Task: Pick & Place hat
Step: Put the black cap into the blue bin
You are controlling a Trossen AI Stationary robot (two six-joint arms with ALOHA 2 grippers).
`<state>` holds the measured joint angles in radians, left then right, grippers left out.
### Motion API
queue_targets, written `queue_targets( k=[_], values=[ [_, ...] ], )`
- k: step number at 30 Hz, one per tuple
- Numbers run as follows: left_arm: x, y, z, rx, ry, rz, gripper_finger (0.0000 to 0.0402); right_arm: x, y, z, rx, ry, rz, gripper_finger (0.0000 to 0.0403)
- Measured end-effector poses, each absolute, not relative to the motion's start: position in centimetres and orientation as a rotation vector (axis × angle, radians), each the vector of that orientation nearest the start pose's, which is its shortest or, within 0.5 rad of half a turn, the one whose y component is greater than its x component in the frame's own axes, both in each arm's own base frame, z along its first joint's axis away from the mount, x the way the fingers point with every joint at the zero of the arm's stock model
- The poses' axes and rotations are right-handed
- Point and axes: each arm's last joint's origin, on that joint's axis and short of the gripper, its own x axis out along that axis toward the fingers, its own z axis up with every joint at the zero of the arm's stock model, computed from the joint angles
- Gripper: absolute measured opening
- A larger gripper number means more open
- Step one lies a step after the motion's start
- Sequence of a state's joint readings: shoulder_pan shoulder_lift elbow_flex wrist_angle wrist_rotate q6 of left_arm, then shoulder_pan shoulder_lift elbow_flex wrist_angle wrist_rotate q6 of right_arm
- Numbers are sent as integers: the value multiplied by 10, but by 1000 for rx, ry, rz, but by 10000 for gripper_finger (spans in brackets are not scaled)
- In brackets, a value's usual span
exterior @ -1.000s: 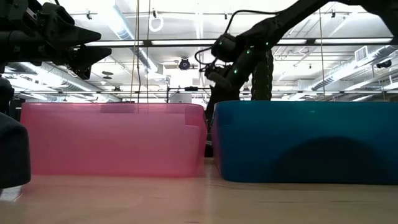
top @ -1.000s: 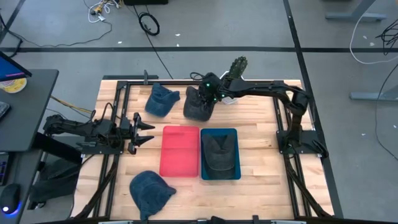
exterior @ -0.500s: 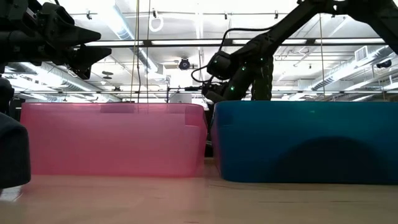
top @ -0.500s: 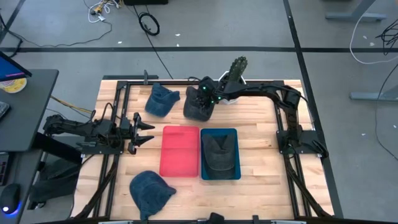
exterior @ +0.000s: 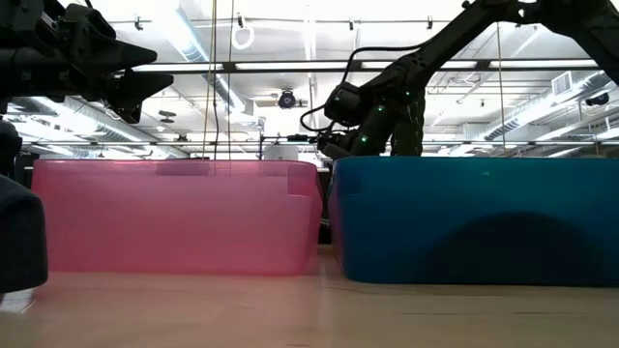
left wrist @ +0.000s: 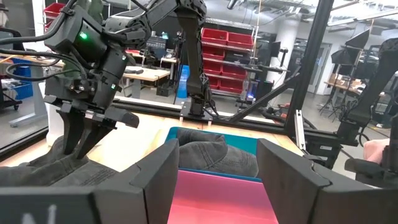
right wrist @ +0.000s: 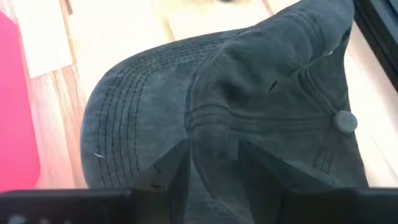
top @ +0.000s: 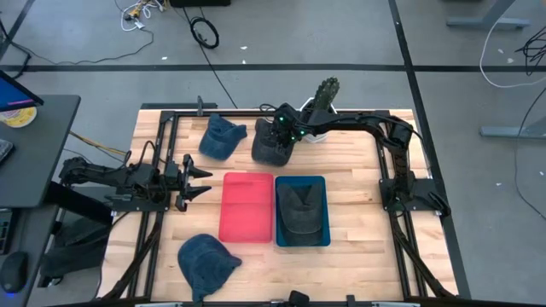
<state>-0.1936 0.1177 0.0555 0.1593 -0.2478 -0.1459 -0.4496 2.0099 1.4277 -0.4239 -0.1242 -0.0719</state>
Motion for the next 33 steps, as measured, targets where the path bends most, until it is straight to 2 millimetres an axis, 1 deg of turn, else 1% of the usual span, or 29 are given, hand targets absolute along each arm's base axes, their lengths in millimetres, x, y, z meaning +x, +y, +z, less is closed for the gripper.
queue_targets(
  k=[6, 9, 11, 14, 15, 16, 18, 21, 24, 27, 30, 33],
  values=[
    [101, -13, 188, -167, -99, 47, 220, 385, -181, 156, 249, 1011, -228, 125],
    [101, -13, 188, -167, -99, 47, 220, 386, -183, 151, 263, 1014, -236, 115],
    [101, -13, 188, -167, -99, 47, 220, 385, -184, 151, 279, 1009, -244, 91],
    [101, -13, 188, -167, -99, 47, 220, 385, -184, 154, 287, 1001, -251, 30],
    [101, -13, 188, -167, -99, 47, 220, 385, -184, 156, 282, 995, -250, 17],
    [101, -13, 188, -167, -99, 47, 220, 385, -185, 157, 276, 989, -252, 11],
    [101, -13, 188, -167, -99, 47, 220, 385, -185, 161, 278, 975, -259, 14],
    [101, -13, 188, -167, -99, 47, 220, 383, -185, 170, 271, 949, -259, 8],
    [101, -13, 188, -167, -99, 47, 220, 380, -184, 186, 263, 911, -249, 6],
    [101, -13, 188, -167, -99, 47, 220, 377, -182, 204, 253, 867, -236, 5],
    [101, -13, 188, -167, -99, 47, 220, 370, -177, 227, 249, 820, -211, 3],
    [101, -13, 188, -167, -99, 47, 220, 362, -170, 247, 255, 795, -184, 2]
  ],
)
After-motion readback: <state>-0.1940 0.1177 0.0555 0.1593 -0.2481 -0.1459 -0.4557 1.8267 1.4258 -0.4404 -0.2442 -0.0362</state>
